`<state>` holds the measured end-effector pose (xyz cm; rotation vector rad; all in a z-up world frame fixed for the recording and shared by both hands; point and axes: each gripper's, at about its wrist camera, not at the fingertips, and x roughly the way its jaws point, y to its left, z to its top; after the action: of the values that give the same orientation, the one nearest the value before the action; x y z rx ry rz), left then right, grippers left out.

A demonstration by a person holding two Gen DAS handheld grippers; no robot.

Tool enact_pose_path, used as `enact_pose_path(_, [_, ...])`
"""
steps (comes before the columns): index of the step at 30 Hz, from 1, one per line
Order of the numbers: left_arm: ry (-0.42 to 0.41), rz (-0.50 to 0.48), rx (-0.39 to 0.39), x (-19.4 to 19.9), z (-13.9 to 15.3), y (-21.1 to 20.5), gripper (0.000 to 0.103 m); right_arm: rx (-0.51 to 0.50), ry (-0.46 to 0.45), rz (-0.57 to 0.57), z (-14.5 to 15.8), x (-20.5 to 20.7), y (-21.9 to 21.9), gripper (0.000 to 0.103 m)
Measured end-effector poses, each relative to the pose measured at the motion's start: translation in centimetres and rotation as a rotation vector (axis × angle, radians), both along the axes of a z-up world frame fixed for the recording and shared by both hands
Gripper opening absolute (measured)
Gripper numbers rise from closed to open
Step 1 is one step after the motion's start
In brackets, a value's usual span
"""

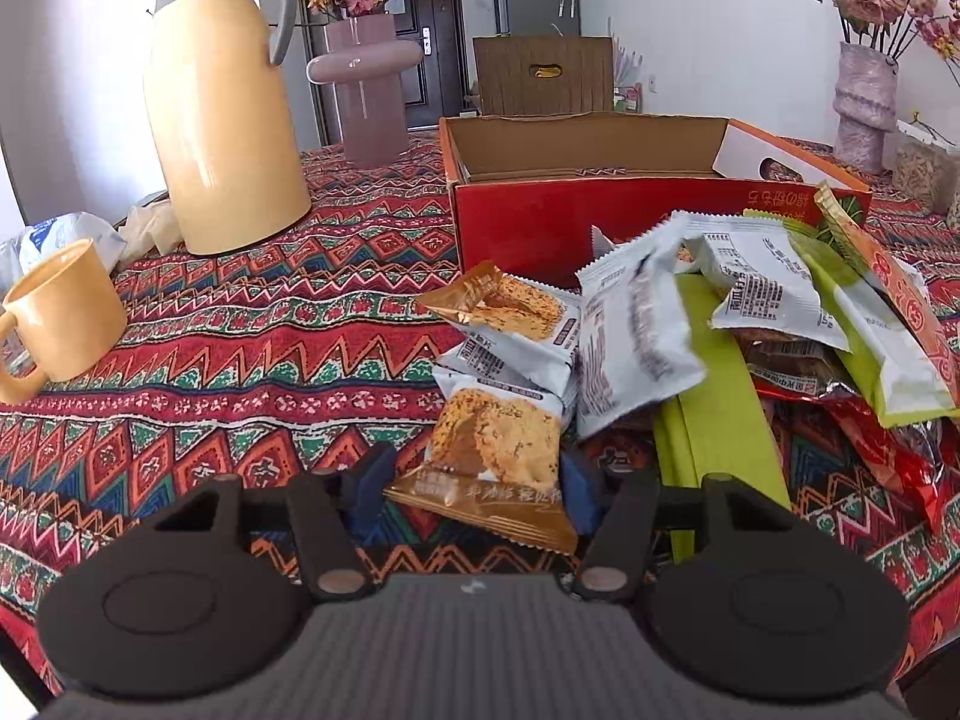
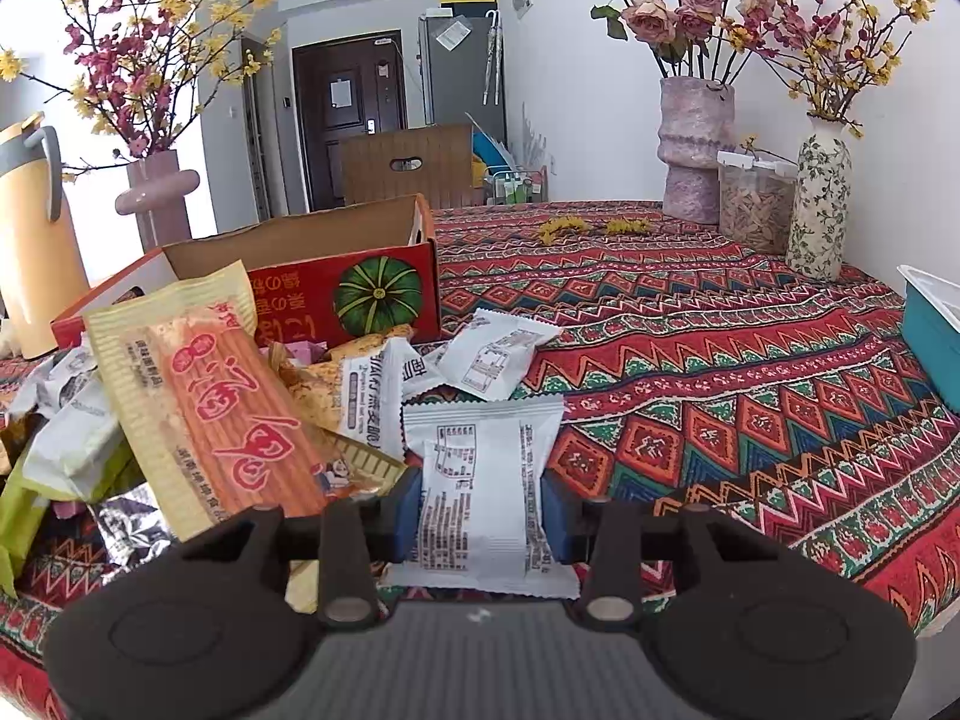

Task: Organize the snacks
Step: 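Grasp the white snack packet with the right gripper while the left gripper grasps the cookie packet, then carry both packets into the box and open both grippers to release them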

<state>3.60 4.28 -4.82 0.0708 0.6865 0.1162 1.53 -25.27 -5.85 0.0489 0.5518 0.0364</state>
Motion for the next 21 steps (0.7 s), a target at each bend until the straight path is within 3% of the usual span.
enact_pose_path(14, [-0.112,0.027,-0.019,-3.1,2.6,1.5,0.057,-0.008,-0.046,0.018,1.5,-0.6,0.5,0.04])
enact_pose_path(21, [-0.179,0.016,-0.04,-2.5,4.7,1.0,0.057,-0.014,-0.089,0.04,2.8,0.7,1.0,0.04])
